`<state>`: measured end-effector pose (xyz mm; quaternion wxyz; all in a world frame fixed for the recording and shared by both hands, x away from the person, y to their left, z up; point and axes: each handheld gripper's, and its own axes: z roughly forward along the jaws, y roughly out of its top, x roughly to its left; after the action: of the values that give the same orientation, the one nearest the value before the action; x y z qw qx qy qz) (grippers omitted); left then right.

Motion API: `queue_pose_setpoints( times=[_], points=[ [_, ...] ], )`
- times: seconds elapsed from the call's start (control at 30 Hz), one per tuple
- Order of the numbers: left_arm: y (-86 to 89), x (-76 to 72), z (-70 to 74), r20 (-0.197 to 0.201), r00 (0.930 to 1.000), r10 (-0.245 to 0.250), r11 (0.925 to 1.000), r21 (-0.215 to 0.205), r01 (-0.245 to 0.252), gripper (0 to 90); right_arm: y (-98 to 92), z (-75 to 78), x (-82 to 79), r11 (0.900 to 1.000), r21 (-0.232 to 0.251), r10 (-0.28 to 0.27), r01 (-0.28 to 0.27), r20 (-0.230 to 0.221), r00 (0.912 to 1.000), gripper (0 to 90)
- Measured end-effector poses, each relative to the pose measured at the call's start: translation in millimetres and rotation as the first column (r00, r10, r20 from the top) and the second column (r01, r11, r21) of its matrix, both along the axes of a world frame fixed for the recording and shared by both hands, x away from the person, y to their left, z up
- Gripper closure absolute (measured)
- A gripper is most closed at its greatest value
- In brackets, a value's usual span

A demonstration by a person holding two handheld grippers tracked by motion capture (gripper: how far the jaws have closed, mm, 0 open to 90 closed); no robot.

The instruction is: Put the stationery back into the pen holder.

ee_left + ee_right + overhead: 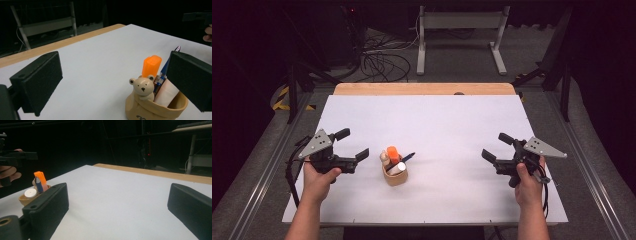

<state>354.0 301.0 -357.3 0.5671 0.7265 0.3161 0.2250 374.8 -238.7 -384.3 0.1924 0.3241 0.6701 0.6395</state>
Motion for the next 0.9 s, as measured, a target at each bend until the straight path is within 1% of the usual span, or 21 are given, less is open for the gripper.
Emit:
queue_pose_setpoints(
  times=[0.27, 0.47, 0.6, 0.9],
  points=[
    [0.7, 0.3, -0.4, 0.001, 1.0, 0.002, 1.0, -0.001, -0.002, 1.3, -3.5, -2.0, 0.5, 1.0, 0.011, -0.011, 0.011, 0.014, 0.9998, 4.1],
    [1.2, 0.4, -0.5, -0.001, 1.0, 0.003, 1.0, -0.001, -0.003, 1.3, -6.5, -2.9, 0.4, 0.999, 0.027, -0.022, 0.022, 0.013, 0.9997, 4.1],
    [1.1, 0.5, -0.8, -0.002, 1.0, 0.001, 1.0, 0.0, -0.001, 1.3, -6.4, -3.0, 0.6, 0.999, 0.03, -0.02, 0.02, 0.009, 0.9998, 4.0],
    [0.9, 0.8, -1.0, -0.005, 1.0, 0.0, 1.0, 0.0, 0.0, 1.3, -5.9, -3.8, 1.2, 1.0, 0.022, -0.018, 0.018, 0.01, 0.9998, 4.0]
  ],
)
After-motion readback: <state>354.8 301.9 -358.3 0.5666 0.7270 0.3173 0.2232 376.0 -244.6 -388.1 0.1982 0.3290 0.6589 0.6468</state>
